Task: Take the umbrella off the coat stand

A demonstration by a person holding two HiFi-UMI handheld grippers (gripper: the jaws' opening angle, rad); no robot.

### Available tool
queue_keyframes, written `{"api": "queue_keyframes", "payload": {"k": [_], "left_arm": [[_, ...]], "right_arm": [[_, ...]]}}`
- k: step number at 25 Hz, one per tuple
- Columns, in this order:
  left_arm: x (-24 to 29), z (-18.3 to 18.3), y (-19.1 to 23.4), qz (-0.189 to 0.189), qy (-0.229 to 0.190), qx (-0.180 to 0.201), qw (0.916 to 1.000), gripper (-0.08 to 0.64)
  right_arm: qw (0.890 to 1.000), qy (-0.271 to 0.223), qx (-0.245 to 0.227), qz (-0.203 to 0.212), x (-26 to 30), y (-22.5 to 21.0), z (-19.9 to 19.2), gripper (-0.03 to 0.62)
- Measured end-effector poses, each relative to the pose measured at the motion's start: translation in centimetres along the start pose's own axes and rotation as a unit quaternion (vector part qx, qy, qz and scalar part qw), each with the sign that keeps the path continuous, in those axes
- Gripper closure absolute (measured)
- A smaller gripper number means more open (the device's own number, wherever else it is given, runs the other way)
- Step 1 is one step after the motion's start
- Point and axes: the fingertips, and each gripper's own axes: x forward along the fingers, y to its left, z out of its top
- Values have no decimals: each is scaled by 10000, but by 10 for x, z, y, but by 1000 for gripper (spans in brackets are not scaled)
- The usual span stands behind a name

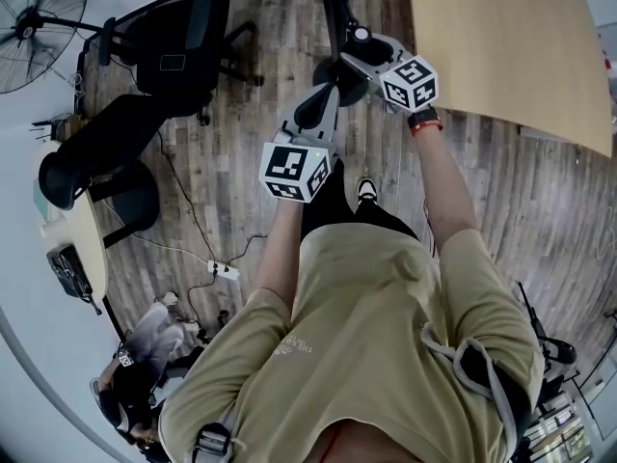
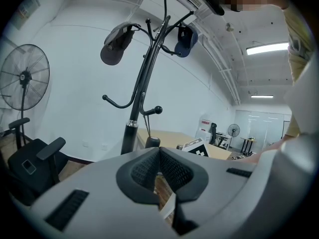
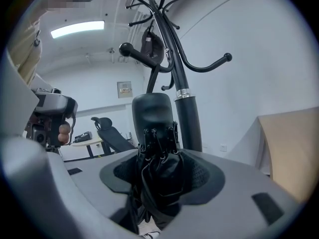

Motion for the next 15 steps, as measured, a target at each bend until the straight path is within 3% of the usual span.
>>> {"api": "queue_keyframes", "payload": {"k": [15], "left_arm": [[-4,11,3,75,-168,-106,9998,537]], "right_arm": [[9993,-136,-352,32,-14,25,25,348]]}}
